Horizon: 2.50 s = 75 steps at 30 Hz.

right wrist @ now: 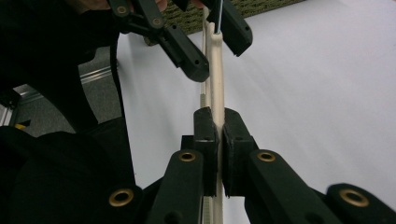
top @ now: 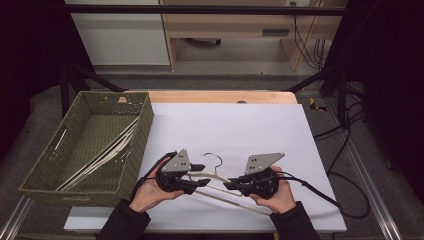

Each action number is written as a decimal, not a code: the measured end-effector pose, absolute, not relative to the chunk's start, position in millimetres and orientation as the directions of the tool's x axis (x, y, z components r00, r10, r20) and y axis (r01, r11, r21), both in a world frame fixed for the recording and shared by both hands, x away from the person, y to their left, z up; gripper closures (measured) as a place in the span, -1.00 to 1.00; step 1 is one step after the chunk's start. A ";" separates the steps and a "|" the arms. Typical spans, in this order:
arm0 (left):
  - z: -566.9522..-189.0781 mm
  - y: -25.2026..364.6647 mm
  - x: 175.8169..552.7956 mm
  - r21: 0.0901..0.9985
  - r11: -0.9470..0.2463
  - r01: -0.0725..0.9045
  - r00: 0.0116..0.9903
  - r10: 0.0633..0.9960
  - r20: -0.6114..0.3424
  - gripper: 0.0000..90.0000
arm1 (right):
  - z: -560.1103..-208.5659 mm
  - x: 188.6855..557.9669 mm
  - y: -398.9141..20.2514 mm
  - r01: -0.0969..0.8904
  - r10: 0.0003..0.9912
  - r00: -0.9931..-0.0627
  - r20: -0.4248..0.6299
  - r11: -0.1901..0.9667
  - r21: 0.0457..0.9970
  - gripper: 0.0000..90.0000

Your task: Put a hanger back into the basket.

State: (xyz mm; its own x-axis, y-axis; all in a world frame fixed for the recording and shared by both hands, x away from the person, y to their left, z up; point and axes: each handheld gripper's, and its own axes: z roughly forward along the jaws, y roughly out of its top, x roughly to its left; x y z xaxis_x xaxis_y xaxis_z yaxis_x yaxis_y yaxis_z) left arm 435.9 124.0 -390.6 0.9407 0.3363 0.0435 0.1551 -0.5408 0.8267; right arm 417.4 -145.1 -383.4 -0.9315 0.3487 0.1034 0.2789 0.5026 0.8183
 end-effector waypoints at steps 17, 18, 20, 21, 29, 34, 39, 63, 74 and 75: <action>-387.7 122.8 420.3 0.799 -0.586 0.131 0.939 0.332 0.090 0.78 | -384.7 418.6 -145.2 0.269 0.438 -0.899 0.029 0.498 0.825 0.65; -387.5 122.3 419.0 0.799 -0.587 0.131 0.940 0.329 0.087 0.80 | -384.6 418.9 -145.4 0.266 0.450 -0.893 0.018 0.495 0.827 0.59; -388.2 120.8 417.0 0.800 -0.581 0.150 0.949 0.313 0.049 0.86 | -385.0 419.2 -145.4 0.265 0.474 -0.880 0.005 0.483 0.835 0.44; -388.8 119.6 415.7 0.800 -0.580 0.155 0.951 0.308 0.039 0.88 | -385.5 419.4 -145.3 0.262 0.480 -0.878 -0.003 0.485 0.834 0.38; -391.5 117.4 411.3 0.810 -0.549 0.207 0.934 0.358 0.003 0.92 | -383.3 416.4 -149.8 0.258 0.505 -0.863 -0.012 0.460 0.850 -0.07; -389.3 124.0 413.1 0.821 -0.520 0.235 0.909 0.417 0.003 0.92 | -378.3 415.4 -169.8 0.284 0.572 -0.820 0.011 0.390 0.876 -0.35; -383.1 133.7 414.7 0.842 -0.481 0.243 0.882 0.471 0.014 0.92 | -383.5 415.7 -193.9 0.328 0.650 -0.759 0.028 0.345 0.880 -0.56; -300.8 186.4 418.5 0.914 -0.360 0.186 0.811 0.581 0.064 0.92 | -403.4 413.5 -240.6 0.418 0.786 -0.609 0.103 0.209 0.884 -0.82; -260.8 229.7 429.1 0.919 -0.354 0.173 0.765 0.635 0.101 0.92 | -402.0 412.7 -246.3 0.421 0.802 -0.586 0.116 0.179 0.889 -0.91; -257.8 234.4 430.0 0.919 -0.355 0.170 0.760 0.641 0.107 0.92 | -401.8 412.7 -246.6 0.421 0.804 -0.583 0.117 0.175 0.890 -0.91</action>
State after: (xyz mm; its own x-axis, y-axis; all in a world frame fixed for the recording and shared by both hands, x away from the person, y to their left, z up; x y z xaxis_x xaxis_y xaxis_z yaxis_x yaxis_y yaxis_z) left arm 430.0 234.4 -257.8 0.7605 0.6405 0.1066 0.1701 -0.3549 0.9193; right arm 412.7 -246.6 -401.8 -0.5828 0.8041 0.1174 0.4210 0.1752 0.8900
